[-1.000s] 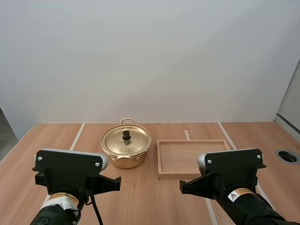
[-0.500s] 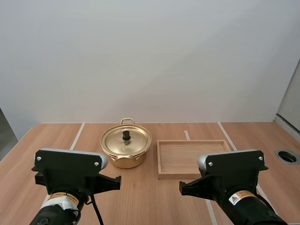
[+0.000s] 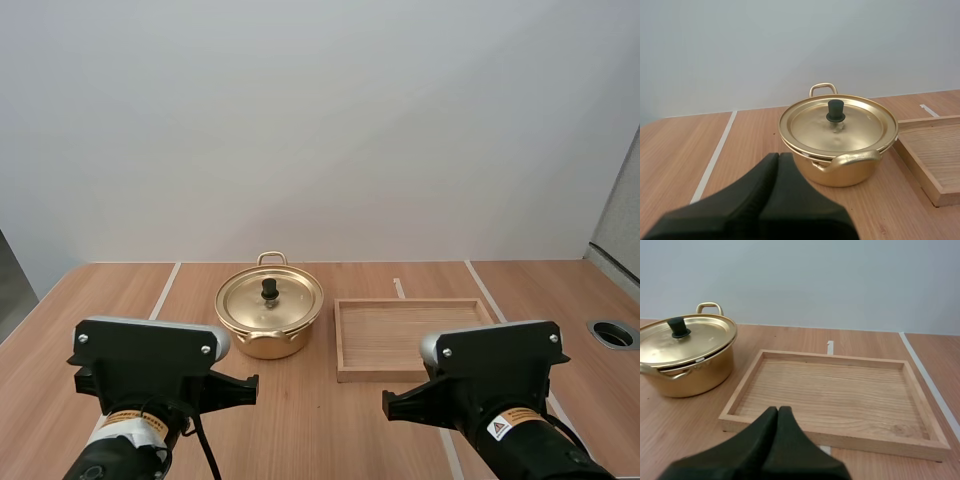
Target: Open the pot, put the pineapple inside, and close it
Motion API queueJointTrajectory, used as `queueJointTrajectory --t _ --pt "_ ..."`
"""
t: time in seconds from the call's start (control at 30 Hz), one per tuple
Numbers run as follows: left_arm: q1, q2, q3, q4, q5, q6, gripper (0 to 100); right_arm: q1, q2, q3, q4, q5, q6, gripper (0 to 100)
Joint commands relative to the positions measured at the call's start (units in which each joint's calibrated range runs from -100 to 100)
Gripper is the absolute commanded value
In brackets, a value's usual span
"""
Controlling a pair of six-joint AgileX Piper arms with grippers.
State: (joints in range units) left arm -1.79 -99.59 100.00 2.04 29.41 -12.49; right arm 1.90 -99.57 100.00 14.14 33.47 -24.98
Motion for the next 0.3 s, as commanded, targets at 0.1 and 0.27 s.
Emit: queueJointTrajectory --t 0.1,0.27 --pt "-0.26 -0.4 0.0 -0.1 -1.8 -0.5 0 0.1 -0.4 0.0 -9.4 -1.8 9.9 0" --pt "-0.26 -0.4 0.0 -0.1 -1.8 -0.5 0 0.1 -0.4 0.0 -9.5 -1.7 9.9 0"
